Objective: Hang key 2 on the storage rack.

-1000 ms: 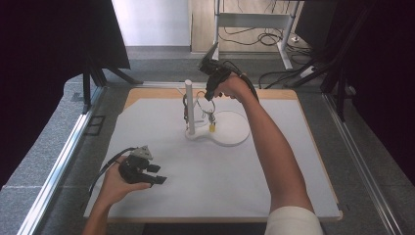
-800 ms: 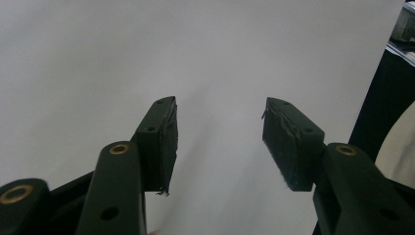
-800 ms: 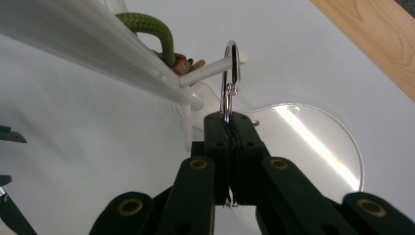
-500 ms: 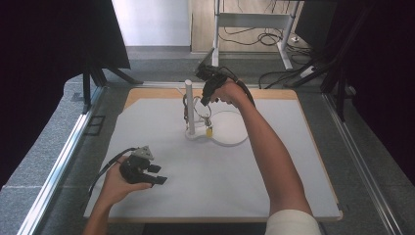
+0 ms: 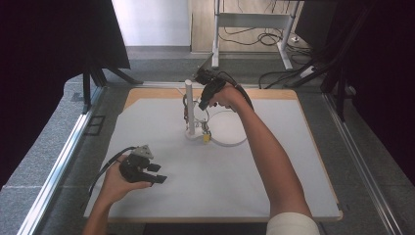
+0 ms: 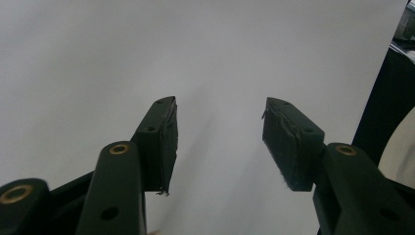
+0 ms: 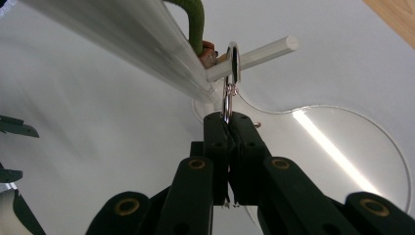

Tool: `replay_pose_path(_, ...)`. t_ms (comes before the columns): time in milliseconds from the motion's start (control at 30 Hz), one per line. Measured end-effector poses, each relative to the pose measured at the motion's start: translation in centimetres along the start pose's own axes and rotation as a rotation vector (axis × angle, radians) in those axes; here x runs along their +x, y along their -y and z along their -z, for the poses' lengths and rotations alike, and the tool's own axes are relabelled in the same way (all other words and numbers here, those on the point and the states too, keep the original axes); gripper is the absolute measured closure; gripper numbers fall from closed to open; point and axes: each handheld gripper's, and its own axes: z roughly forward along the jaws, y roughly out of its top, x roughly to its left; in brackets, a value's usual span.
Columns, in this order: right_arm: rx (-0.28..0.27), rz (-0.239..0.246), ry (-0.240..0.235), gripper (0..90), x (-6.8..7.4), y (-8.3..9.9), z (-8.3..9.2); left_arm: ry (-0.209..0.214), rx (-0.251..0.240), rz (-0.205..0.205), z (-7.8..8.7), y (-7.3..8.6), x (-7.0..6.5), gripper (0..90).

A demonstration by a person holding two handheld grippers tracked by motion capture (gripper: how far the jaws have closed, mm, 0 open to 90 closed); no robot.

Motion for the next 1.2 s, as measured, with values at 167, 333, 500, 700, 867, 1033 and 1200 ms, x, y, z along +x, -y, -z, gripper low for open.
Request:
replay_pose_path(167,-0.015,-0.008,-0.02,81.7,0.0,0.4,-0.1,0.002,0.006,0.0,-0.2,-0.1,0.1,47.8)
replay_pose_path(333,-0.038,-0.02,-0.022,76.6,0.0,1.0,0.8,0.004,0.009,-0.005,-0.2,-0.1,0.1,47.8)
replay_pose_path(500,-0.071,-0.035,-0.01,69.3,-0.2,2.2,2.1,-0.002,0.005,-0.001,-0.1,-0.1,0.2,47.8)
replay_pose_path(700,-0.111,-0.034,0.001,60.9,-0.6,4.8,3.4,-0.006,0.004,0.001,0.0,-0.1,0.2,47.8)
replay_pose_path(867,-0.176,-0.046,0.027,58.2,-0.8,7.4,4.2,-0.012,-0.009,0.008,0.4,-0.1,0.3,47.7)
replay_pose_path(1033,-0.22,-0.053,0.021,56.9,-1.1,10.8,4.3,-0.015,-0.021,0.012,0.7,0.0,0.3,47.6)
replay_pose_path(1200,-0.255,-0.07,0.029,56.2,-1.7,15.2,3.5,-0.013,-0.016,0.01,0.6,0.0,0.3,47.5)
